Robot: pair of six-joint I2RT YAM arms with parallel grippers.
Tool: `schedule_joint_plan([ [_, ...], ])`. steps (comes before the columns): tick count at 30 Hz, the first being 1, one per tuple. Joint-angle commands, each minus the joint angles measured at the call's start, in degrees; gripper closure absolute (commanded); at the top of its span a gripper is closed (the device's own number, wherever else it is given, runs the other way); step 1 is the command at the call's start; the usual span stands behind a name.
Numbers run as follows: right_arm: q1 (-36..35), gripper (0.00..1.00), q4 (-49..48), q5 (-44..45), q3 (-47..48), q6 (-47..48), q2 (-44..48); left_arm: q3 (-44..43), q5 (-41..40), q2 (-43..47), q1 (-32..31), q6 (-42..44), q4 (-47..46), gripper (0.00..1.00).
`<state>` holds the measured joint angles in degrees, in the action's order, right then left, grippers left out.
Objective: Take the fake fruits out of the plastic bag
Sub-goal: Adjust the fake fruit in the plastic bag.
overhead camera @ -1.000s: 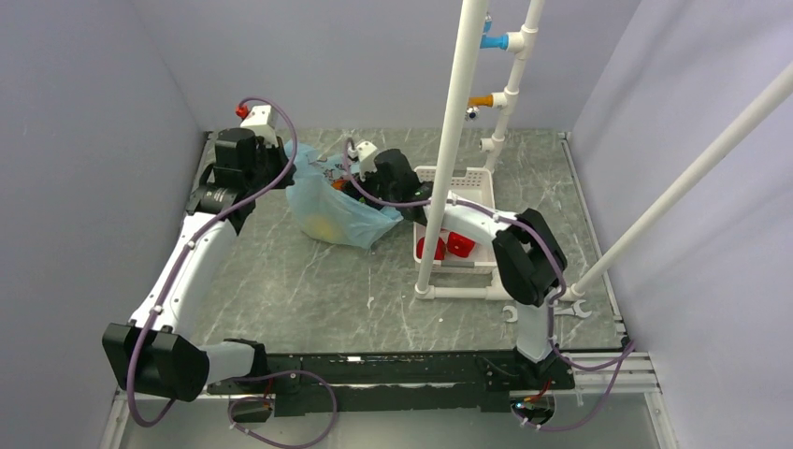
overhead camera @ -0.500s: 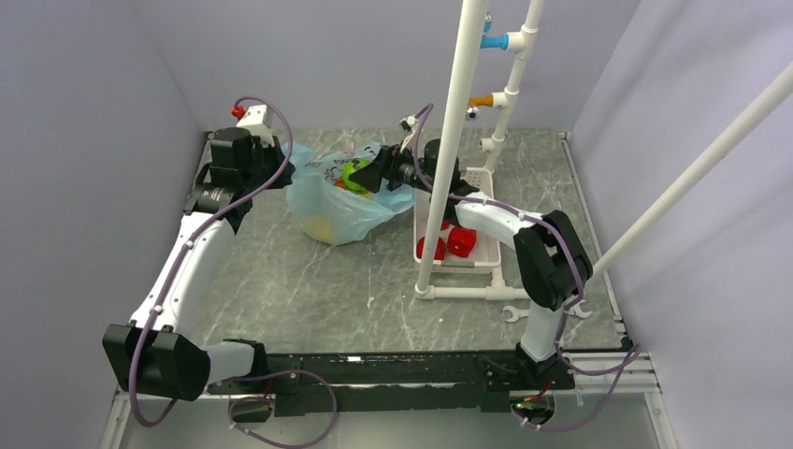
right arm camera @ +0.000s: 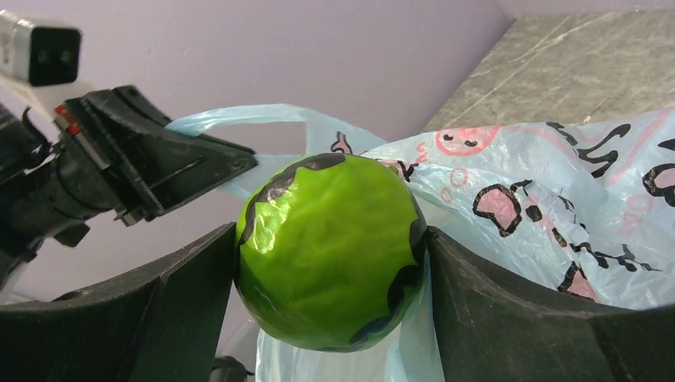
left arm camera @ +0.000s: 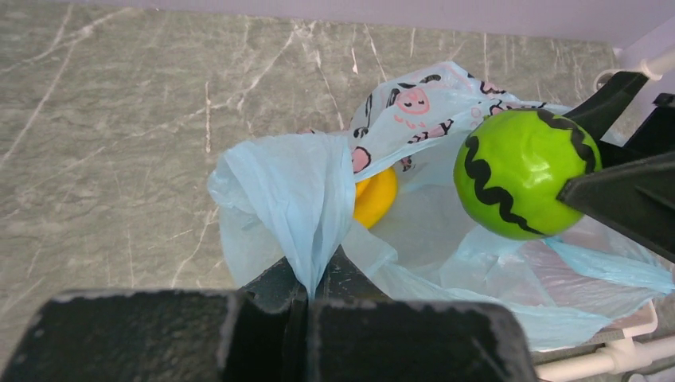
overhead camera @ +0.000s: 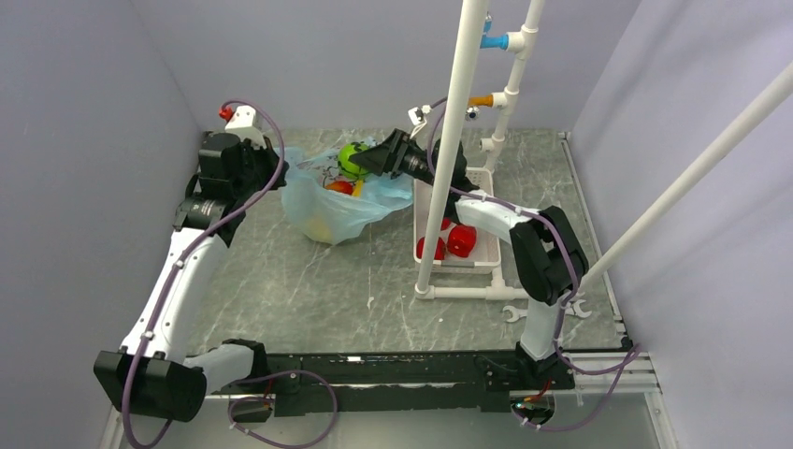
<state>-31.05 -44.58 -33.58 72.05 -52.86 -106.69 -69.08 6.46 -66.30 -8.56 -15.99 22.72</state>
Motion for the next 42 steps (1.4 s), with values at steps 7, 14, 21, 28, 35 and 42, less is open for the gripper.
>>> schedule_joint_plan([
  [7,0.06,0.86,13.14,-2.36,1.36,13.71,-0.17,-0.12,-1.79,2.93,0.14,0.51,-2.82,1.0],
  [14,-3.91,0.82,40.97,20.07,3.9,42.85,1.52,-1.33,3.61,-0.53,0.18,-1.01,-2.38,1.0],
  [21,-6.1,0.61,52.11,29.19,5.81,48.7,-3.35,-1.45,4.84,-1.09,-0.36,-1.03,-2.29,1.0],
  [28,-9.56,0.25,56.01,32.68,7.2,47.84,-4.69,-1.11,3.24,-0.43,-1.02,-0.54,-2.53,1.0],
  [35,-9.59,0.0,55.31,29.71,4.21,45.1,2.12,-1.26,2.81,-0.19,-1.42,-0.1,-2.2,1.0],
  [42,-10.37,0.0,64.62,32.06,11.36,45.05,5.97,-1.32,1.22,-0.13,-1.64,0.82,-1.93,1.0],
])
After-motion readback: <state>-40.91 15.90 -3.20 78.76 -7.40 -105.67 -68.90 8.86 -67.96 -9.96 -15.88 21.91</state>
